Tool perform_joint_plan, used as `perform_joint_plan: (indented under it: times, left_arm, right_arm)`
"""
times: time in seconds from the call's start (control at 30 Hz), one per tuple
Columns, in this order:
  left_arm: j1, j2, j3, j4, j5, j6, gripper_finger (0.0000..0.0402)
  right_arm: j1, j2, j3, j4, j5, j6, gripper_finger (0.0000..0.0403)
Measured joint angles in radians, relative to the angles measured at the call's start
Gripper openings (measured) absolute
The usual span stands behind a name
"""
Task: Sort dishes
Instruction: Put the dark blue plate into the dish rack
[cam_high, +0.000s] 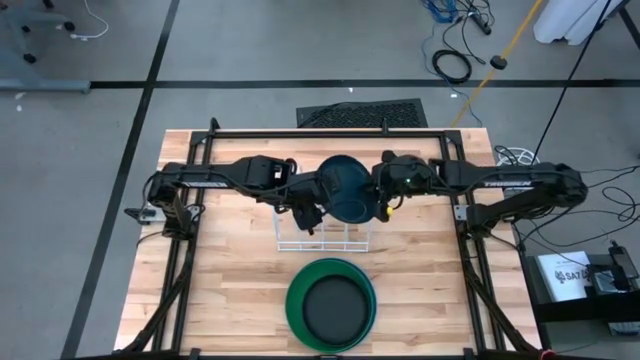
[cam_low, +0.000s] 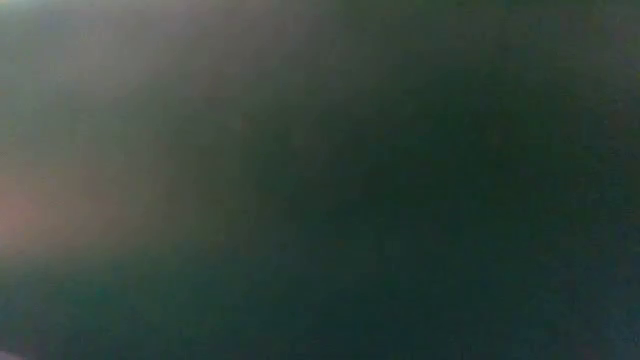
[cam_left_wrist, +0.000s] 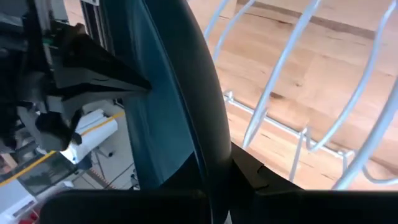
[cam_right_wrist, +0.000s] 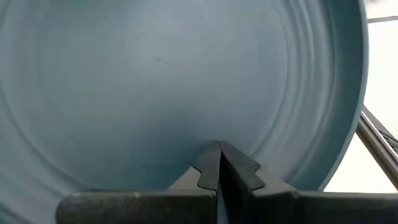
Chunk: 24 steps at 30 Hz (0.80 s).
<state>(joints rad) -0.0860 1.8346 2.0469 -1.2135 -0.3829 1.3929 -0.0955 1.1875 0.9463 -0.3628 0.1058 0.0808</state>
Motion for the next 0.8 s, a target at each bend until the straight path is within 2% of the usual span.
perform_joint_plan:
  times: [0.5, 0.8]
  left_arm:
    - [-0.008, 0.001, 0.021, -0.044, 0.023, -0.025, 0.0027]
    - [-0.008, 0.006, 0.021, -0.001, 0.010, -0.024, 0.0064]
  right_arm:
    - [0.013, 0.100, 0.002, 0.055, 0.001, 0.124, 0.0000]
    - [0.019, 0.109, 0.000, 0.072, 0.031, 0.173, 0.0000]
